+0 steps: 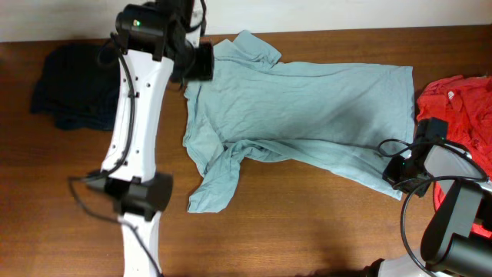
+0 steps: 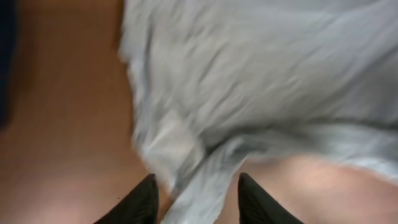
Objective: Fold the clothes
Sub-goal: 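Release the top-left corner and move the left gripper to the left sleeve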
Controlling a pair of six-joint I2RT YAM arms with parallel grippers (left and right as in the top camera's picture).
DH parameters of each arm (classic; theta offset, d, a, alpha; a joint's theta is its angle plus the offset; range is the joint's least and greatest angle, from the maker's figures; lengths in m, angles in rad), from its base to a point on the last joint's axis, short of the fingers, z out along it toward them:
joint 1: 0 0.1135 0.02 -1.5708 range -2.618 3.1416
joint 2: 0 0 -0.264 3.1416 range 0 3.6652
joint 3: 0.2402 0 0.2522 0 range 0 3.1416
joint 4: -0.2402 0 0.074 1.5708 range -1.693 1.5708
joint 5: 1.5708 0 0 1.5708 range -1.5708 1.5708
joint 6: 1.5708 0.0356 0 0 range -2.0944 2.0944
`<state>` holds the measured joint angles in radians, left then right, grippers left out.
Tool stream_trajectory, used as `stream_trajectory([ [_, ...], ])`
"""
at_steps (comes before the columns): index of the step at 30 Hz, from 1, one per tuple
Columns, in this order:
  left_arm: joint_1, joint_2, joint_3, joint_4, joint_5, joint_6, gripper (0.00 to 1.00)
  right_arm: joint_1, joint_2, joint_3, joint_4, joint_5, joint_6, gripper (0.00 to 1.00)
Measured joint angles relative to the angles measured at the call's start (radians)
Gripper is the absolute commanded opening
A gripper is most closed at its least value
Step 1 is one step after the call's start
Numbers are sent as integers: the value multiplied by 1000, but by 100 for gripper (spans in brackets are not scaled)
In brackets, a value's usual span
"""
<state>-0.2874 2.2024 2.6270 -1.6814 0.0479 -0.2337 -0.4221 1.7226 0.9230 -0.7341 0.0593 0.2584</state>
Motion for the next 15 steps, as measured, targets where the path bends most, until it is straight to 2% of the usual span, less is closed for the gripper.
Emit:
stream_trajectory([
  [2, 1, -53, -163, -2, -53, -21, 22, 0, 0, 0, 1, -3, 0, 4],
  [4, 14, -68, -295, 19, -90, -40, 1, 0, 0, 0, 1, -5, 0, 4],
  [9, 81, -65, -548, 183, -104, -50, 1, -1, 0, 0, 1, -8, 0, 4],
  [15, 157, -65, -674, 336, -50, -53, 0, -1, 0, 0, 1, -8, 0, 4],
])
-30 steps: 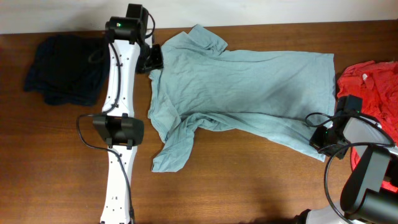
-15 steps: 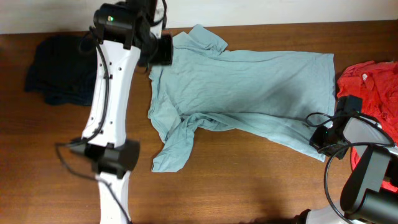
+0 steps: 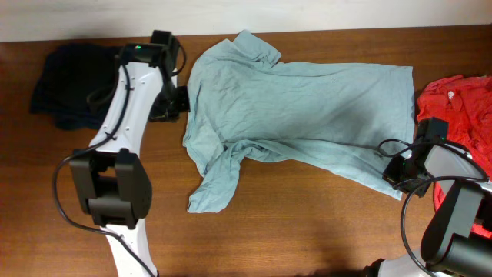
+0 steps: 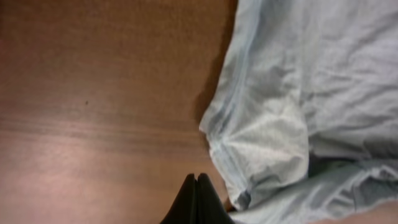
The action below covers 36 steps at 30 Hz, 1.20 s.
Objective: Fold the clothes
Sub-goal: 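Release the top-left corner and move the left gripper to the left sleeve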
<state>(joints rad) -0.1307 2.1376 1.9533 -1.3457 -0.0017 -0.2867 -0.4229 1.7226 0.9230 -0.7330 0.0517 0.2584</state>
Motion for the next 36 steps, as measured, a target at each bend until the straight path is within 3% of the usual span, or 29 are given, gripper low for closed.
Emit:
stream_trajectory([
  [8, 2, 0, -199, 249, 172, -1, 1, 0, 0, 0, 0, 0, 0, 4],
  [16, -13, 0, -380, 393, 219, -1, 1, 0, 0, 0, 0, 0, 0, 4],
  [30, -13, -11, -465, 500, 207, -2, 1, 0, 0, 0, 0, 0, 0, 4],
  [36, -24, -33, -489, 549, 52, -2, 1, 0, 0, 0, 0, -1, 0, 4],
])
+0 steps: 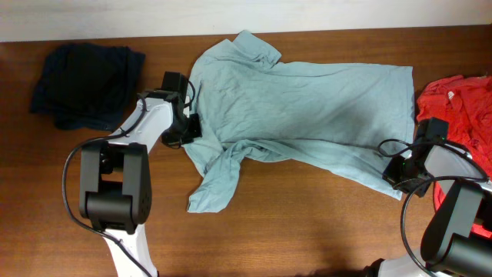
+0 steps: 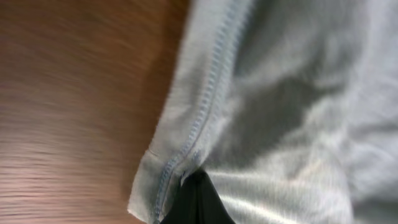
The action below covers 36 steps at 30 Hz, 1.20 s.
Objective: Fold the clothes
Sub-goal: 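Release the top-left corner and move the left gripper to the left sleeve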
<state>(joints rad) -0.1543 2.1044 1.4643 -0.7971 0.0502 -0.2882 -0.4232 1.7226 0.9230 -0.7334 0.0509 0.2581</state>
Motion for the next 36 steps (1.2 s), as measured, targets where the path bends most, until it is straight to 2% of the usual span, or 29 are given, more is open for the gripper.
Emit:
stream_trajectory([
  [5, 13, -1, -9, 72, -187, 6, 0, 0, 0, 0, 0, 0, 0, 4],
  [11, 51, 3, -24, 166, -289, 88, 1, 0, 0, 0, 0, 0, 1, 4],
  [19, 51, 14, -27, 258, -324, 219, 0, 0, 0, 0, 0, 2, 0, 4],
  [29, 93, 15, 40, 269, -355, 263, 1, 3, 0, -2, 11, 21, 0, 4],
  [32, 101, 15, 82, 248, -354, 267, 1, 8, -2, -5, 16, 31, 0, 4],
  [36, 101, 16, 158, 131, -312, 270, 1, 8, -2, -6, 24, 39, 0, 4],
])
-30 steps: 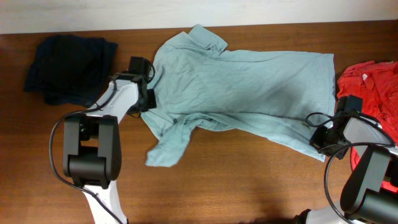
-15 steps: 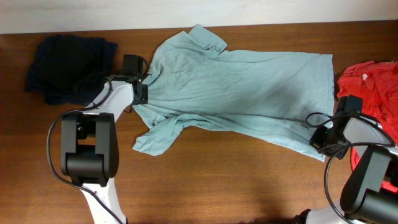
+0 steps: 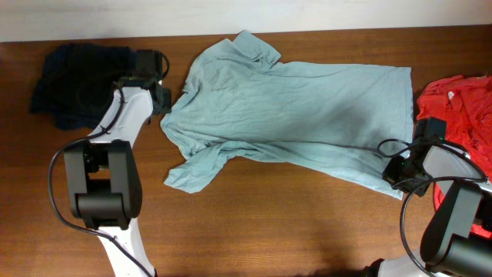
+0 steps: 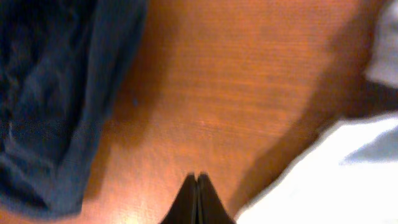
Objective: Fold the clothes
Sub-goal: 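Release the top-left corner and move the left gripper to the left sleeve, then grasp the blue shirt's left sleeve with the left gripper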
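A light blue T-shirt [image 3: 307, 108] lies spread across the wooden table, collar end to the left, one sleeve [image 3: 192, 171] trailing toward the front. My left gripper [image 3: 163, 100] is at the shirt's left edge. In the left wrist view it [image 4: 198, 179] is shut over bare wood, with no cloth showing between its tips and the pale shirt [image 4: 323, 180] just to its right. My right gripper [image 3: 393, 171] rests at the shirt's hem corner on the right; its jaws cannot be made out.
A dark navy garment [image 3: 73, 81] is heaped at the back left, close to my left arm and filling the left side of the wrist view [image 4: 50, 93]. A red garment [image 3: 461, 108] lies at the right edge beside the right arm.
My left gripper has moved back and left, from the shirt's left hem to bare wood near the navy heap. The shirt's left edge and front sleeve now lie further left. The right arm is unchanged.
My left gripper was open above the shirt's upper left. Then it was shut over wood just left of the shirt, then shut with its tip on the left hem. Now that side of the shirt sits further left and the gripper is beside it.
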Controlling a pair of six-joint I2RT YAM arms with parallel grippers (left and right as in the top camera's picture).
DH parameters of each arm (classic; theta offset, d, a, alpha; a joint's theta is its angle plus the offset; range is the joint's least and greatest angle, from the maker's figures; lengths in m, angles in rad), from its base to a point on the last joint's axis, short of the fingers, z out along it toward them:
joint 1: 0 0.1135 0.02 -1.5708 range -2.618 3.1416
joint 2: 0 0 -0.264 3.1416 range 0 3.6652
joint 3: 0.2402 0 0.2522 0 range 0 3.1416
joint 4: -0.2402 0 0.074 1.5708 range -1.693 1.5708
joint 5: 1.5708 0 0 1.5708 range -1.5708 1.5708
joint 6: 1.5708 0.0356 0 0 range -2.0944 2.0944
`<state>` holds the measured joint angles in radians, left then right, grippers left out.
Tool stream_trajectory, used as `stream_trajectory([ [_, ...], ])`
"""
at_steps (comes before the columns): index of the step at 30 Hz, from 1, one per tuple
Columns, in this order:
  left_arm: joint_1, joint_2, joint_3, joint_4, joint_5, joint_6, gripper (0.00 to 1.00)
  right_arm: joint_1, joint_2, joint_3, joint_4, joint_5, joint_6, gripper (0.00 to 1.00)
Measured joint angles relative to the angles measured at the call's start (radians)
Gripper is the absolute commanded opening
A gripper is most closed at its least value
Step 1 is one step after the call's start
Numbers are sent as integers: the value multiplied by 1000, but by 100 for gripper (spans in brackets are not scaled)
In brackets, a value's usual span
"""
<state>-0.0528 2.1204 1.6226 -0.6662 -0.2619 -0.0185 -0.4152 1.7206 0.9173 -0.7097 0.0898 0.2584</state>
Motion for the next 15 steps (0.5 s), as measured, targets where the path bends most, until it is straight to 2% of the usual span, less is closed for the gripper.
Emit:
stream_trajectory([
  [7, -8, 0, 169, -359, 167, -81, 2, 0, 0, -1, 2, -1, 0, 5],
  [11, -8, 0, 184, -505, 272, -107, 8, 0, 0, -1, 2, -4, 1, 5],
  [15, -24, 0, 184, -640, 344, -119, 10, 0, 0, -1, 2, -5, 0, 5],
])
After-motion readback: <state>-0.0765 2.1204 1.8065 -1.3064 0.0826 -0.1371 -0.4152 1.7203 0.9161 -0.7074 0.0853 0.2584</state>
